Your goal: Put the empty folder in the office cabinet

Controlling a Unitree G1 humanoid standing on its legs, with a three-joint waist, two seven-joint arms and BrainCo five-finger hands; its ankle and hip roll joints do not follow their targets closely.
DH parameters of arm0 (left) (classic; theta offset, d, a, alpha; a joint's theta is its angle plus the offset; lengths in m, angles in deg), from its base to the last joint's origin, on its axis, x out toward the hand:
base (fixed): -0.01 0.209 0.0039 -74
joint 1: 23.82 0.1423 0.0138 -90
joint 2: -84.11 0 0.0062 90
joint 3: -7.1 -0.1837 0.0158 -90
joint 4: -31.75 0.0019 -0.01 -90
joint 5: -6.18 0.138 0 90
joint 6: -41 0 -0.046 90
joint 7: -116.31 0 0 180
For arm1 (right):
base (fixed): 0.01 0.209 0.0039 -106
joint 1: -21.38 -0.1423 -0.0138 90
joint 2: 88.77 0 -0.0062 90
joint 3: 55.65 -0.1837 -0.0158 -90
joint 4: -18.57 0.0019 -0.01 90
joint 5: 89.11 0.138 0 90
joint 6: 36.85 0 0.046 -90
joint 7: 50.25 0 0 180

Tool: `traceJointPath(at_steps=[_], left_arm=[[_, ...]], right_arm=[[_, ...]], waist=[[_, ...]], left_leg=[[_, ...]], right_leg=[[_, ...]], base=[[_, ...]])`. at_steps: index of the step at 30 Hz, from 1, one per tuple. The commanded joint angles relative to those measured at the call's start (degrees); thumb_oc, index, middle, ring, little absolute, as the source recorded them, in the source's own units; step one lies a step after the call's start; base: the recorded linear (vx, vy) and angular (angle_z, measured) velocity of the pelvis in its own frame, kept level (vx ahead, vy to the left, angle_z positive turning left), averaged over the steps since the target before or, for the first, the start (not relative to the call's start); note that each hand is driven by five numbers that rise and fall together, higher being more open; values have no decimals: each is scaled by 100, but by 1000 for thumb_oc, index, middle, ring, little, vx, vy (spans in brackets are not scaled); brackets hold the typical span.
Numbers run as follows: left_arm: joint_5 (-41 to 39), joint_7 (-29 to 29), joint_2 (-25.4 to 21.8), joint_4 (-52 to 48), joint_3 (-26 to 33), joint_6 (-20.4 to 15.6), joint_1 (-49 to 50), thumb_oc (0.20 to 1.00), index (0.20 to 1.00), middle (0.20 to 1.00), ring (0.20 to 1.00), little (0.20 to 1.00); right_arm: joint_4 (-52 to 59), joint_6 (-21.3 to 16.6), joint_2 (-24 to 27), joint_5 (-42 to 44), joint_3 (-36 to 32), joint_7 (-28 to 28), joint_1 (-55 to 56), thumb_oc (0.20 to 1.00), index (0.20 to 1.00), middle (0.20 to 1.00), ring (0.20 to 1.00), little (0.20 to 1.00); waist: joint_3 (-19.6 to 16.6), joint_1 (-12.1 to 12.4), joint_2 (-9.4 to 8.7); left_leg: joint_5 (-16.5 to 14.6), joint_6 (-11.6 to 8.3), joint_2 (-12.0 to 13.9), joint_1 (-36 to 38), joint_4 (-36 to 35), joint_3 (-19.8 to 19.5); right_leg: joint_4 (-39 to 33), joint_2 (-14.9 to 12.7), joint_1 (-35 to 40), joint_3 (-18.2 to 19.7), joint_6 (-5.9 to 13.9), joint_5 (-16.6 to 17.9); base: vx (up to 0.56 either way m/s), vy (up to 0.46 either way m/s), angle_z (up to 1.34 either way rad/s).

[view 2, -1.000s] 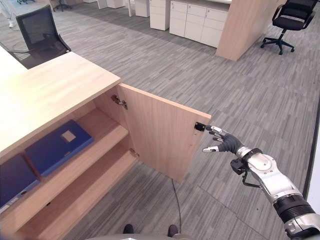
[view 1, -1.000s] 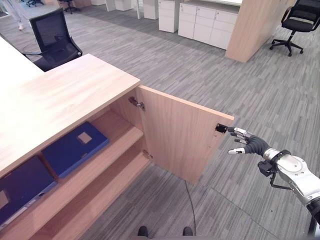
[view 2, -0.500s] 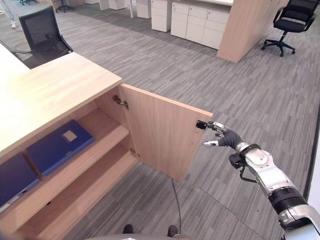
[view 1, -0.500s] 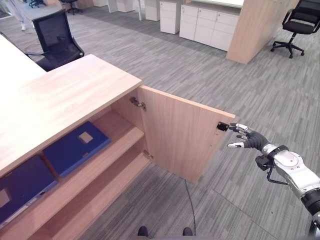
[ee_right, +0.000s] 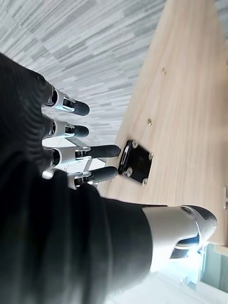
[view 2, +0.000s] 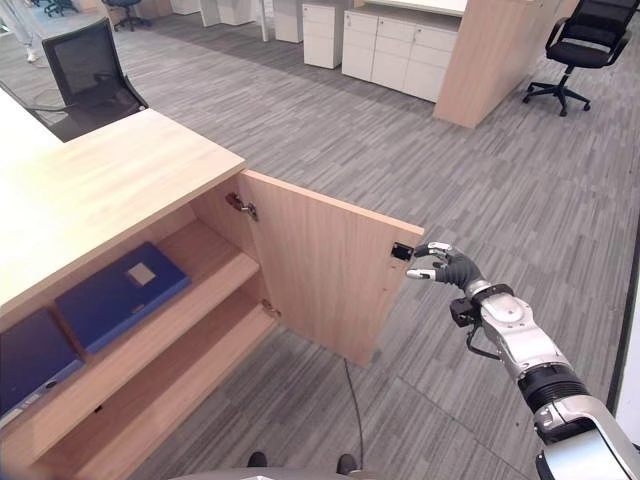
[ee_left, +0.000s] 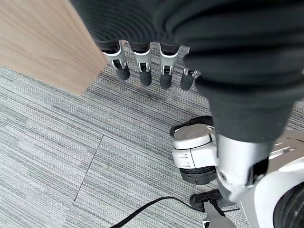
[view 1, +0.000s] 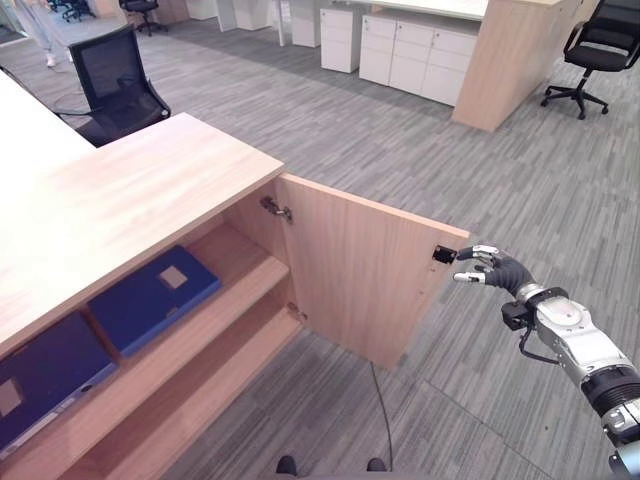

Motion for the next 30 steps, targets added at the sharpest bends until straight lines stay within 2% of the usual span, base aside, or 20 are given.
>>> traceJointPath(at_steps=[1, 7, 15, 23, 30], left_arm=[[71, -27, -341, 246, -351, 21, -71, 1000, 1000, 1000, 1000, 1000], [-47, -17, -368, 234, -509, 10, -92, 1000, 1000, 1000, 1000, 1000], [-129, 50, -377, 243, -561, -7, -79, 1000, 1000, 1000, 1000, 1000], [-147, 173, -456, 215, -580, -15, -142, 1000, 1000, 1000, 1000, 1000], [-174, 191, -446, 190, -565, -25, -159, 1000, 1000, 1000, 1000, 1000]], right_arm=[[-275, -189, -706, 139, 458, -212, -675, 1000, 1000, 1000, 1000, 1000], [-1233, 56, -653, -262, 645, -222, -875, 1000, 1000, 1000, 1000, 1000], [-1751, 225, -462, -632, 685, -349, -838, 1000, 1000, 1000, 1000, 1000], [-1998, 408, 155, -1243, 734, -698, -541, 1000, 1000, 1000, 1000, 1000], [-1915, 408, 271, -1237, 533, -733, -335, 1000, 1000, 1000, 1000, 1000]], waist=[[-103, 425, -389], [-97, 423, -399], [-99, 379, -398], [-91, 268, -426], [-82, 219, -436]], left_leg=[[-406, -49, -45, 103, 64, -77], [-411, -46, -65, 117, 76, -104], [-420, -38, -72, 147, 65, -103], [-440, -40, -71, 166, 52, -57], [-456, -29, -68, 176, 63, -25]], right_leg=[[41, -86, -54, -16, 221, -644], [41, -107, -22, -45, 227, -633], [41, -116, -12, -36, 233, -620], [41, -113, -20, 15, 242, -622], [41, -114, -22, 51, 252, -622]], base=[[0, 0, 0], [0, 0, 0], [1, 0, 2], [0, 0, 0], [1, -2, -4]])
